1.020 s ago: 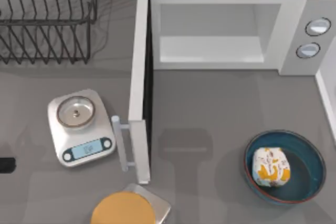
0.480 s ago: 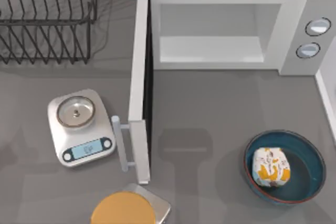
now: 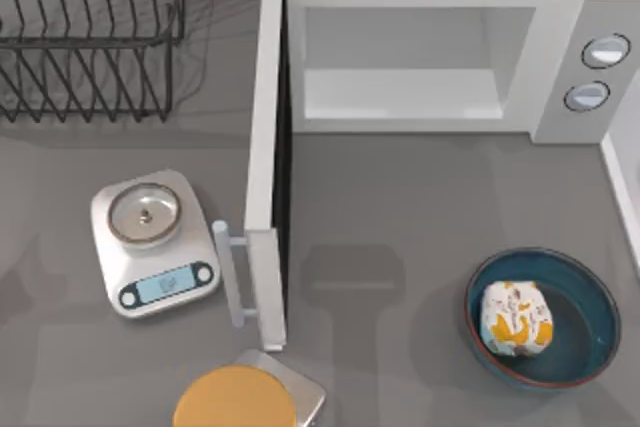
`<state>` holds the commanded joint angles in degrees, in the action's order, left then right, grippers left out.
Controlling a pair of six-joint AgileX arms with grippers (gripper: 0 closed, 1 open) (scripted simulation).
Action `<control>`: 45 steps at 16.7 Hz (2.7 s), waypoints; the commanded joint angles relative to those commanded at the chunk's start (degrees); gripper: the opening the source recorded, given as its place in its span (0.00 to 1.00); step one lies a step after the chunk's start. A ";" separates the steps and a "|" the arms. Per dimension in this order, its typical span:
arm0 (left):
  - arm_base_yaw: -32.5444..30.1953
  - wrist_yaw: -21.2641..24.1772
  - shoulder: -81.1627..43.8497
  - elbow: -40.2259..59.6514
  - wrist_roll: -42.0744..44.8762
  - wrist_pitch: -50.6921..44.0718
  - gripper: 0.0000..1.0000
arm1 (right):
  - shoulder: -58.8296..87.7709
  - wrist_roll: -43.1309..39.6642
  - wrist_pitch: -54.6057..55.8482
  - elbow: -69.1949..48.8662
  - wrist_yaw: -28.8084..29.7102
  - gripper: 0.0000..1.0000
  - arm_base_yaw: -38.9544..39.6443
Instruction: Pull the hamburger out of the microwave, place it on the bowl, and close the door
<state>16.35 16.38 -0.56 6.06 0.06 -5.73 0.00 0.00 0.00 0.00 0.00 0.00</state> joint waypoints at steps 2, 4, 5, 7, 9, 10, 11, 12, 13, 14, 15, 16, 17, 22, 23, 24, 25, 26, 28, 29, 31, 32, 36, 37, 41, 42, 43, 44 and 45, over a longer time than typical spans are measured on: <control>1.62 1.62 -2.70 -0.85 0.05 3.66 0.00 | 0.00 0.00 0.00 0.00 0.00 1.00 0.00; 2.59 2.59 -4.51 -1.46 0.08 5.99 0.00 | 0.00 0.00 0.00 0.00 0.00 1.00 0.00; 2.70 2.70 -4.78 -1.57 0.09 6.34 0.00 | 0.00 0.00 0.00 0.00 0.00 1.00 0.00; 2.70 2.70 -4.78 -1.57 0.09 6.34 0.00 | 0.00 0.00 0.00 0.00 0.00 1.00 0.00; 2.65 2.73 -4.75 -1.40 0.11 6.38 0.00 | 0.00 0.00 0.00 0.00 0.00 1.00 0.00; 3.19 3.27 -5.53 -1.41 0.12 7.17 0.00 | 0.00 0.00 0.00 0.00 0.00 1.00 0.00; 3.89 3.98 -6.90 -1.46 0.15 8.55 0.00 | 0.00 0.00 0.00 0.00 0.00 1.00 0.00; 4.73 4.82 -8.87 -1.54 0.18 10.52 0.00 | 0.00 0.00 0.00 0.00 0.00 1.00 0.00; 5.62 5.72 -11.28 -1.64 0.22 13.07 0.00 | 0.00 0.00 0.00 0.00 0.00 1.00 0.00; 6.43 6.54 -13.63 -1.78 0.26 15.81 0.00 | 0.00 0.00 0.00 0.00 0.00 1.00 0.00; 7.09 7.21 -15.82 -1.94 0.29 18.09 0.00 | 0.00 0.00 0.00 0.00 0.00 1.00 0.00; 7.64 7.77 -17.48 -2.08 0.32 19.80 0.00 | 0.00 0.00 0.00 0.00 0.00 1.00 0.00; 7.92 8.05 -18.54 -2.20 0.34 20.90 0.00 | 0.00 0.00 0.00 0.00 0.00 1.00 0.00; 7.69 7.91 -18.96 -2.05 0.28 21.18 0.00 | 0.00 0.00 0.00 0.00 0.00 1.00 0.00; 7.06 7.35 -19.57 -1.43 -0.11 20.58 0.00 | 0.00 0.00 0.00 0.00 0.00 1.00 0.00; 5.82 6.26 -20.79 -0.22 -0.85 19.39 0.00 | 0.00 0.00 0.00 0.00 0.00 1.00 0.00; 4.00 4.68 -22.59 1.53 -1.88 17.63 0.00 | 0.00 0.00 0.00 0.00 0.00 1.00 0.00; 1.64 2.73 -24.92 3.70 -3.13 15.45 0.00 | 0.00 0.00 0.00 0.00 0.00 1.00 0.00; -4.88 -2.39 -31.21 9.12 -6.20 9.81 0.00 | 0.00 0.00 0.00 0.00 0.00 1.00 0.00; -8.82 -5.41 -34.89 12.12 -7.91 6.56 0.00 | 0.00 0.00 0.00 0.00 0.00 1.00 0.00; -17.33 -11.83 -42.05 18.26 -11.51 -0.27 0.00 | 0.00 0.00 0.00 0.00 0.00 1.00 0.00; -21.85 -15.21 -45.17 21.21 -13.30 -3.76 0.00 | 0.00 0.00 0.00 0.00 0.00 1.00 0.00; -39.35 -28.90 -55.69 31.95 -19.83 -17.25 0.00 | 0.00 0.00 0.00 0.00 0.00 1.00 0.00; -42.60 -31.77 -57.58 34.00 -21.11 -20.00 0.00 | 0.00 0.00 0.00 0.00 0.00 1.00 0.00; -49.79 -38.48 -61.46 38.64 -24.05 -26.54 0.00 | 0.00 0.00 0.00 0.00 0.00 1.00 0.00; -50.05 -38.72 -61.59 38.80 -24.15 -26.78 0.00 | 0.00 0.00 0.00 0.00 0.00 1.00 0.00; -50.05 -38.72 -61.59 38.80 -24.15 -26.78 0.00 | 0.00 0.00 0.00 0.00 0.00 1.00 0.00; -50.05 -38.72 -61.59 38.80 -24.15 -26.78 0.00 | 0.00 0.00 0.00 0.00 0.00 1.00 0.00; -50.05 -38.72 -61.59 38.80 -24.15 -26.78 0.00 | 0.00 0.00 0.00 0.00 0.00 1.00 0.00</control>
<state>-33.71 -22.35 -62.14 44.86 -24.09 -32.51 0.00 0.00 0.00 0.00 0.00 0.00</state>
